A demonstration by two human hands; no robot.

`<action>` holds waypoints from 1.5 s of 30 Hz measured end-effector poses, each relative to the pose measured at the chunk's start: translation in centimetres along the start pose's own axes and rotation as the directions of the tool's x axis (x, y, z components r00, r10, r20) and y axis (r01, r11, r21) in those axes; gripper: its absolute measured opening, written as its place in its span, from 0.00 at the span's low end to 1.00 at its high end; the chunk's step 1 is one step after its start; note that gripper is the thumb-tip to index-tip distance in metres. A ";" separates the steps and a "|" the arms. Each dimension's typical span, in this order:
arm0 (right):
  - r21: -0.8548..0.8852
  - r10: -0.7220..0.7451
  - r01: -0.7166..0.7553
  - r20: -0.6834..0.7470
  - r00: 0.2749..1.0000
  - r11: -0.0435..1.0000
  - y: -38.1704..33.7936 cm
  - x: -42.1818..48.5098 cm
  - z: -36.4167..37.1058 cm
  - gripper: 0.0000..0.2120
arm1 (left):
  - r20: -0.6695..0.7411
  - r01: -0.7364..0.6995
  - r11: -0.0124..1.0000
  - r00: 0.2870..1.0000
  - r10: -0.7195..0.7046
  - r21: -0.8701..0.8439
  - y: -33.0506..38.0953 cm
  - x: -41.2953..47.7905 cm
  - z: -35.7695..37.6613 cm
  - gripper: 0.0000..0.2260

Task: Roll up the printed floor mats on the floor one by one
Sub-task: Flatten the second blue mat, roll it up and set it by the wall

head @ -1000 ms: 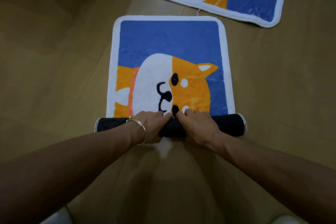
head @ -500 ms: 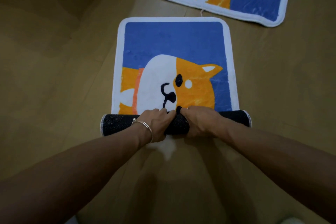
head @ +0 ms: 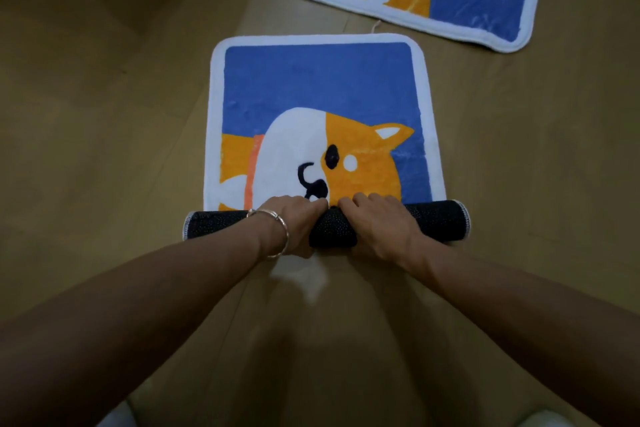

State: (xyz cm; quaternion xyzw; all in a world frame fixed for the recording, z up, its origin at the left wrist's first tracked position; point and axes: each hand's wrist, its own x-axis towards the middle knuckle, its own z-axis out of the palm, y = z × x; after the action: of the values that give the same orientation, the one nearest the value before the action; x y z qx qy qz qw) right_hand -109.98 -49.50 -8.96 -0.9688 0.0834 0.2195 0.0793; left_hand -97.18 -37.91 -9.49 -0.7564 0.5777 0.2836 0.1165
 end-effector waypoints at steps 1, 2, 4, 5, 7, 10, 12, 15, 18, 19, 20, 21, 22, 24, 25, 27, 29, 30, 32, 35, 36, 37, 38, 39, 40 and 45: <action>-0.002 0.002 -0.002 -0.016 1.000 1.000 -0.1 0.0 0.1 0.18 | 0.000 -0.005 1.000 1.000 0.005 0.002 0.0 0.1 -0.2 0.21; 0.013 0.000 0.000 0.014 1.000 1.000 0.1 0.3 -0.1 0.19 | -0.015 -0.004 1.000 1.000 0.004 0.012 0.0 0.0 -0.2 0.23; 0.071 -0.017 0.006 0.161 0.987 0.997 0.6 1.4 -1.1 0.24 | -0.061 0.021 1.000 0.998 -0.020 0.018 0.2 -0.4 0.0 0.26; 0.098 -0.031 0.009 0.235 0.971 0.995 0.9 1.9 -1.7 0.26 | -0.079 0.039 0.999 0.996 -0.038 0.006 0.4 -0.7 0.2 0.27; 0.127 -0.051 0.008 0.344 0.938 0.992 1.1 2.6 -2.3 0.27 | -0.079 0.067 0.997 0.994 -0.069 -0.035 0.8 -0.8 0.6 0.26; 0.170 -0.063 -0.005 0.392 0.918 0.985 1.2 2.7 -2.4 0.27 | -0.034 0.080 0.993 0.996 -0.083 -0.092 0.7 -0.4 0.4 0.23; 0.137 -0.067 0.024 0.319 0.945 0.990 1.1 2.1 -2.3 0.26 | -0.027 0.073 0.992 0.997 -0.076 -0.098 0.7 -0.4 0.4 0.22; -0.002 -0.105 0.106 0.118 0.987 0.994 0.8 0.7 -1.2 0.23 | -0.040 0.066 0.994 0.997 -0.070 -0.085 0.9 -0.5 0.6 0.21; -0.018 -0.114 0.116 0.113 0.987 0.993 0.7 0.8 -0.9 0.23 | -0.050 0.078 0.995 0.995 -0.081 -0.056 1.0 -0.6 0.9 0.22; 0.007 -0.117 0.117 0.159 0.980 0.993 0.8 1.2 -1.0 0.25 | -0.054 0.086 0.995 0.995 -0.089 -0.048 1.0 -0.6 0.8 0.23; 0.047 -0.118 0.111 0.212 0.970 0.993 1.0 1.7 -1.3 0.28 | -0.062 0.094 0.995 0.993 -0.096 -0.040 1.0 -0.6 0.8 0.25; 0.089 -0.117 0.097 0.255 0.960 0.991 1.2 2.1 -1.6 0.29 | -0.078 0.098 0.995 0.992 -0.101 -0.034 1.0 -0.7 0.8 0.27; 0.118 -0.115 0.084 0.286 0.951 0.989 1.4 2.6 -1.9 0.30 | -0.097 0.095 0.995 0.990 -0.098 -0.030 0.9 -0.7 0.8 0.29; 0.132 -0.117 0.076 0.333 0.936 0.988 1.5 3.2 -2.3 0.31 | -0.104 0.072 0.997 0.992 -0.076 -0.037 0.8 -0.7 0.9 0.29; 0.133 -0.113 0.071 0.341 0.933 0.989 1.5 3.3 -2.3 0.31 | -0.087 0.065 0.997 0.994 -0.069 -0.051 0.7 -0.6 0.8 0.28; 0.097 -0.091 0.068 0.267 0.959 0.993 1.4 2.9 -2.1 0.31 | -0.026 0.066 0.996 0.997 -0.067 -0.064 0.4 0.1 -0.1 0.25; -0.024 -0.100 0.102 0.072 0.992 0.994 1.2 2.0 -1.1 0.28 | 0.062 0.065 0.996 0.996 -0.062 -0.057 0.1 0.9 -1.4 0.25; -0.086 -0.114 0.113 -0.006 0.993 0.990 1.0 1.6 -0.5 0.25 | 0.094 0.064 0.997 0.994 -0.059 -0.053 0.0 1.3 -1.8 0.25; -0.114 -0.108 0.102 -0.048 0.993 0.988 0.8 1.4 -0.2 0.22 | 0.080 0.060 0.997 0.995 -0.056 -0.051 -0.2 1.3 -1.8 0.25; -0.005 -0.089 0.090 0.094 0.992 0.996 1.3 3.0 -1.3 0.26 | -0.098 0.062 0.998 0.993 -0.059 0.021 -0.1 0.1 -0.5 0.28; 0.062 -0.084 0.075 0.165 0.983 0.995 1.6 3.7 -1.9 0.28 | -0.137 0.062 0.996 0.989 -0.052 0.068 0.1 -0.1 0.0 0.30; 0.114 -0.075 0.051 0.218 0.973 0.992 1.8 4.1 -2.2 0.30 | -0.155 0.066 0.993 0.987 -0.051 0.097 0.2 -0.1 0.3 0.29; 0.128 -0.067 0.038 0.233 0.970 0.991 1.9 4.3 -2.4 0.30 | -0.155 0.077 0.992 0.986 -0.061 0.097 0.2 0.0 0.2 0.28; 0.109 -0.062 0.040 0.211 0.976 0.993 1.8 4.1 -2.3 0.30 | -0.142 0.083 0.994 0.987 -0.072 0.075 0.0 0.3 0.0 0.27; 0.064 -0.057 0.048 0.154 0.986 0.997 1.7 3.6 -2.2 0.29 | -0.118 0.078 0.996 0.990 -0.073 0.041 -0.3 0.7 -0.3 0.26; -0.088 -0.037 0.042 0.053 0.998 0.995 1.4 2.5 -1.6 0.28 | -0.023 0.049 0.997 0.998 -0.051 -0.063 -1.0 1.5 -1.5 0.27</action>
State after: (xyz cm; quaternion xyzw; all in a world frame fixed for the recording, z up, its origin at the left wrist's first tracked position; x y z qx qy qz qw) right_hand -107.36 -51.48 -8.78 -0.9669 0.0522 0.2460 0.0424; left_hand -95.56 -39.57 -9.24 -0.7774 0.5509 0.2890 0.0927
